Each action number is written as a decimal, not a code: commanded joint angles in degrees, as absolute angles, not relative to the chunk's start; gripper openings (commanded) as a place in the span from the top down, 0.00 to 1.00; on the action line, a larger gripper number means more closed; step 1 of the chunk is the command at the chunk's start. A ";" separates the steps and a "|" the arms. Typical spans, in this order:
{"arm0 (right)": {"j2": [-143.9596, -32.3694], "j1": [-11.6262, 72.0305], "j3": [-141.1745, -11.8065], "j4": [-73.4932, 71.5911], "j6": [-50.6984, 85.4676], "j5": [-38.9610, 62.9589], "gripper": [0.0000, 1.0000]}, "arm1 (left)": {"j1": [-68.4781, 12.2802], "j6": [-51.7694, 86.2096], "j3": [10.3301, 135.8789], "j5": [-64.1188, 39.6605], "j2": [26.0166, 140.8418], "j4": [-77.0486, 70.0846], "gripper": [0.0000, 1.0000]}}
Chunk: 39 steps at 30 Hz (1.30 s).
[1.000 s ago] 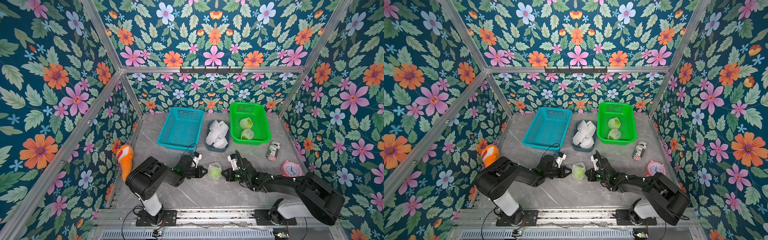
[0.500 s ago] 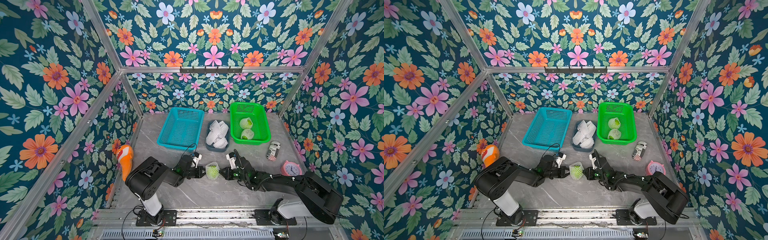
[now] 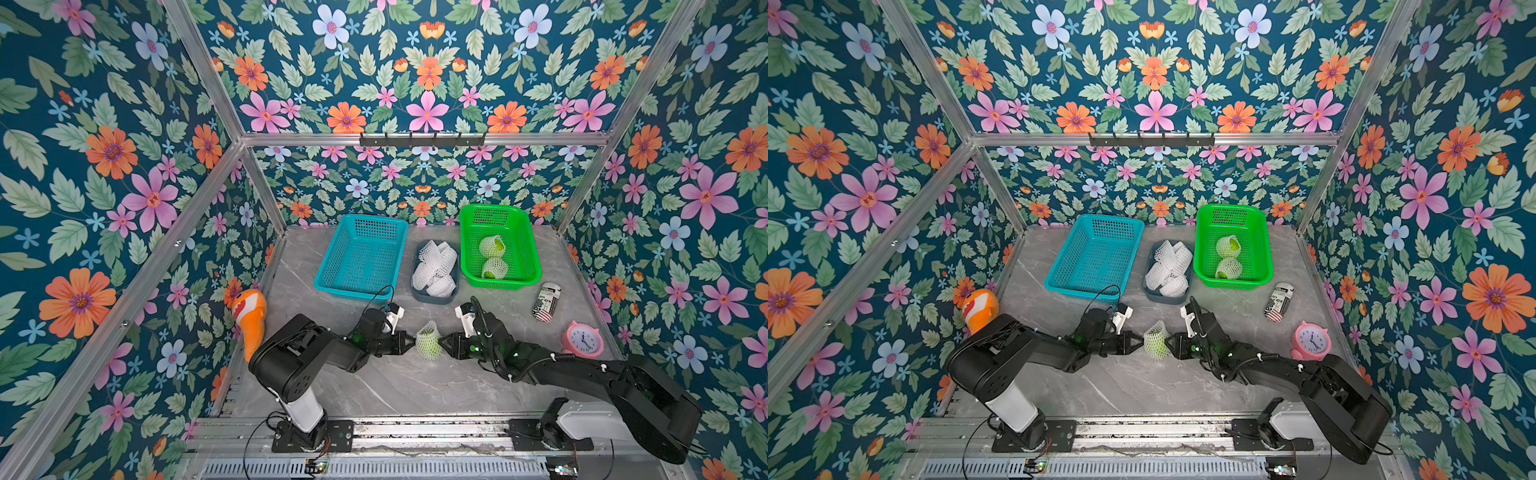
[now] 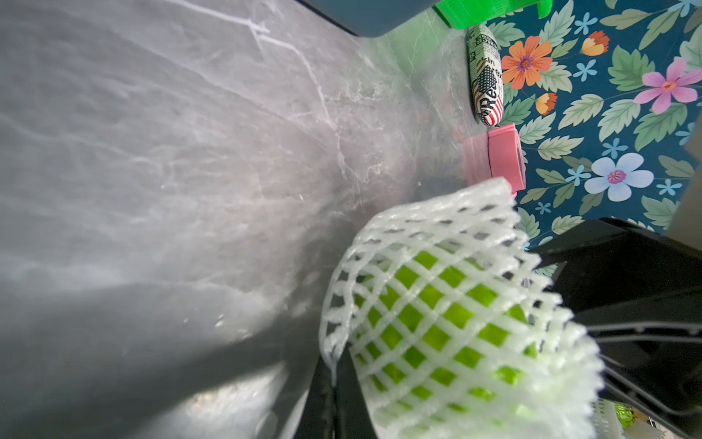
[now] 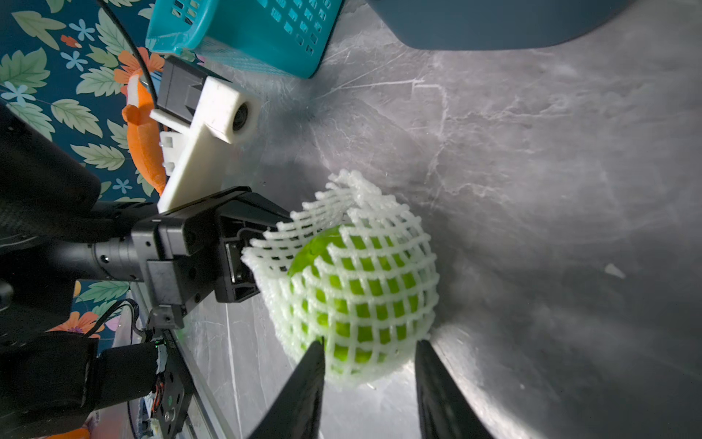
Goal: Sleeve custard apples in foam nets
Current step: Put on the foam net on the custard apple.
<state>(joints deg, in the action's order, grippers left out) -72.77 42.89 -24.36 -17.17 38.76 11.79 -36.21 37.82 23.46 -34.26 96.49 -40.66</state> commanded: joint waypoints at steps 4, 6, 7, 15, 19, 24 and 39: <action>-67.95 43.04 -25.40 -10.82 35.69 8.64 0.30 | -36.21 38.10 23.12 -32.34 94.93 -38.43 1.00; -67.74 44.42 -27.05 -8.27 33.90 7.12 0.01 | -36.21 38.22 23.33 -32.43 94.59 -38.32 1.00; -67.91 45.38 -28.03 -7.03 32.96 5.80 0.01 | -36.21 38.23 23.57 -32.50 94.53 -38.23 1.00; -74.63 50.57 -35.91 -2.78 28.83 -1.39 0.04 | -36.19 37.62 24.43 -32.89 95.10 -37.80 1.00; -78.49 52.78 -39.42 -0.62 27.36 -5.09 0.05 | -36.21 37.44 24.35 -32.96 95.48 -37.99 1.00; -81.84 53.79 -41.13 0.04 26.88 -7.30 0.03 | -36.21 37.77 24.35 -33.33 95.63 -38.50 1.00; -89.99 54.93 -44.63 -0.90 24.90 -9.85 0.13 | -36.21 37.88 23.99 -33.67 96.25 -39.20 1.00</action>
<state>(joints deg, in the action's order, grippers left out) -89.30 54.92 -44.34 -0.75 25.47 -8.51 -36.21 38.44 23.83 -33.19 96.07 -38.65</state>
